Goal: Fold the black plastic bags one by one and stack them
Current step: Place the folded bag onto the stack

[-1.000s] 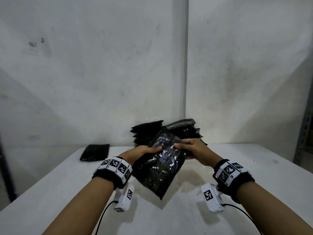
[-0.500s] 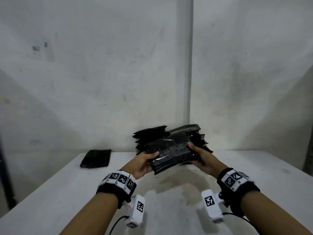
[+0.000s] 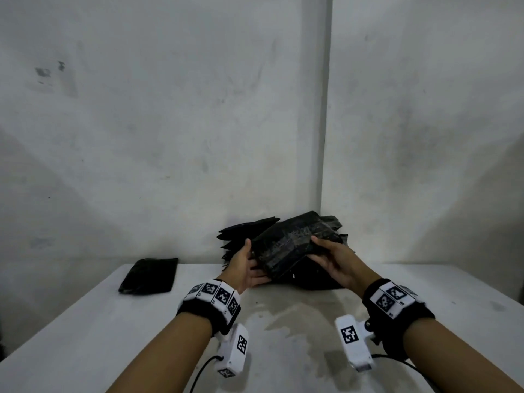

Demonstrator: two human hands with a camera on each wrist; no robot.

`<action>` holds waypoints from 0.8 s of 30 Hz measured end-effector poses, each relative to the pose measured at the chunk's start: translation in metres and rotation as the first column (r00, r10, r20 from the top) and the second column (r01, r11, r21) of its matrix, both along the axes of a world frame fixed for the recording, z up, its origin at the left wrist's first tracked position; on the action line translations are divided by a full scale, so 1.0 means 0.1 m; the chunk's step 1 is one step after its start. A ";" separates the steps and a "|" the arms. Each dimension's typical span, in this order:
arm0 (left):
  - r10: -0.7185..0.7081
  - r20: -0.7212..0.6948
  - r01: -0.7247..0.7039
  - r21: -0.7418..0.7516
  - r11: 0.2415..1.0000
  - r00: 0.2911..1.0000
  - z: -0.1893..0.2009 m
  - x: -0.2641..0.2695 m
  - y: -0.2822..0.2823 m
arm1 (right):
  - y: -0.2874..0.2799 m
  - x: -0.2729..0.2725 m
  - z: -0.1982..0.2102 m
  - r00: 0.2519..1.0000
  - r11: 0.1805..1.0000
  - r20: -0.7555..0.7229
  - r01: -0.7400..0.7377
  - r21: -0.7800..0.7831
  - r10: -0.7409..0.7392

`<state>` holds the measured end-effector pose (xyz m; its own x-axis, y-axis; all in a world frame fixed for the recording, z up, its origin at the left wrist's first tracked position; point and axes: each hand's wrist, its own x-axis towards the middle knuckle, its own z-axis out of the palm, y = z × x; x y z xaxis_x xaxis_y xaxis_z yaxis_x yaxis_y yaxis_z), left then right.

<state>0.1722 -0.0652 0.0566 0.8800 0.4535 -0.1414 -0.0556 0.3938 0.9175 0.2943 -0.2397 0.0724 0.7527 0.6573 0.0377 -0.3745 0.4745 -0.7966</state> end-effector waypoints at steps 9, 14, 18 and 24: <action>0.164 -0.186 0.014 0.699 0.715 0.969 -0.32 0.55 0.25 | 0.42 0.56 0.40 0.985 0.984 0.002 0.173 0.052 -0.173; 0.240 -0.256 0.108 0.861 0.498 0.936 -0.51 0.72 0.35 | 0.75 0.94 0.36 0.927 0.931 0.107 0.363 -0.029 -0.358; 0.306 -0.327 0.190 0.896 0.402 0.894 -0.59 0.80 0.41 | 0.83 1.08 0.17 0.646 0.580 0.681 0.717 -0.386 -0.345; 0.263 -0.367 0.216 0.859 0.464 0.892 -0.73 0.88 0.58 | 0.87 1.07 -0.13 0.067 0.177 0.998 0.982 -0.062 -0.019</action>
